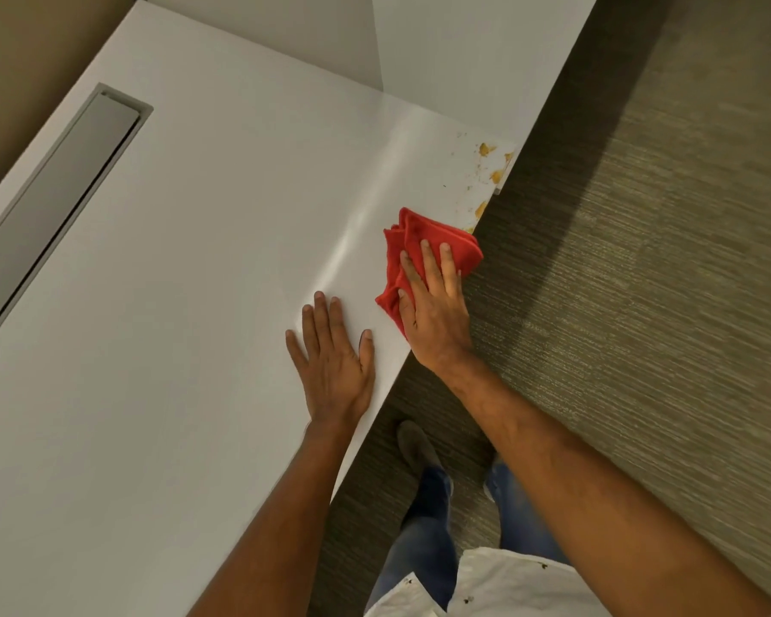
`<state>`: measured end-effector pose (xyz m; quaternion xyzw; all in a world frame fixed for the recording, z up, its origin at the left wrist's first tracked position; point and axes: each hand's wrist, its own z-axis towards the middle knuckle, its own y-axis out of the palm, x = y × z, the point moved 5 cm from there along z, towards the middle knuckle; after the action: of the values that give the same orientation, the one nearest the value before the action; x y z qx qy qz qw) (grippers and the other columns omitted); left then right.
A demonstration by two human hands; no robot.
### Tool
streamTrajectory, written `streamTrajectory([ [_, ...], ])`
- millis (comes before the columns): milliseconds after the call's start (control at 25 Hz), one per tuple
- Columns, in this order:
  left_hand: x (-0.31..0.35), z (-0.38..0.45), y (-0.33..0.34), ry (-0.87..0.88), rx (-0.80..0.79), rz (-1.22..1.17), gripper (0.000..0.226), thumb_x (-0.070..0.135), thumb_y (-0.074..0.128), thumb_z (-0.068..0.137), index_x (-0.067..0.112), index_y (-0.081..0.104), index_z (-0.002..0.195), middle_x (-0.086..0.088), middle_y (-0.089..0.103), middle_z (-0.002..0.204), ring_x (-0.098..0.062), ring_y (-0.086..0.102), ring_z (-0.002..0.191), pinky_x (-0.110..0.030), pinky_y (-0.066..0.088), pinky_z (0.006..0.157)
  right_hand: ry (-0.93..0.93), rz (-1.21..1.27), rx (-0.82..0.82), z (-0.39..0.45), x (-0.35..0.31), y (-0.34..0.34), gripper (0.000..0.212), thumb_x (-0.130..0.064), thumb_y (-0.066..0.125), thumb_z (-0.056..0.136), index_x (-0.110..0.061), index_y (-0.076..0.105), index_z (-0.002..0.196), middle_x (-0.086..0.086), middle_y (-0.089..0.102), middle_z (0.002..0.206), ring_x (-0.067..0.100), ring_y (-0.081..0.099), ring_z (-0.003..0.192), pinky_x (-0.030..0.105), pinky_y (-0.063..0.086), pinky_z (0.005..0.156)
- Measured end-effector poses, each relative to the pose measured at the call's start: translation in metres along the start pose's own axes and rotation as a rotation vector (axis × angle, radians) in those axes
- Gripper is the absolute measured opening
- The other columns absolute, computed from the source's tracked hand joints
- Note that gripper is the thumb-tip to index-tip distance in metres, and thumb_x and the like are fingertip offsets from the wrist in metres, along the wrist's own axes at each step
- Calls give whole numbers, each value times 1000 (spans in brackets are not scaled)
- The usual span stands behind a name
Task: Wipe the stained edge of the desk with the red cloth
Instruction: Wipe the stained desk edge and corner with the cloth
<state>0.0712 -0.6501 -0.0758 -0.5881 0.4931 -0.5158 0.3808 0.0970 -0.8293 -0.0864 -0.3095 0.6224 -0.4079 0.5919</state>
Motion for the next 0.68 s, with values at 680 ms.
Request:
streamTrajectory([
  [680,21,19,4,-189,186,40,70,59,17,101,26,17,163,3,13,173,-21,8,159,-52,9,128,-684,130,128,-20,59,21,53,-41,34,112,-24,37,162,5,32,171,30,18,162,63,14,129],
])
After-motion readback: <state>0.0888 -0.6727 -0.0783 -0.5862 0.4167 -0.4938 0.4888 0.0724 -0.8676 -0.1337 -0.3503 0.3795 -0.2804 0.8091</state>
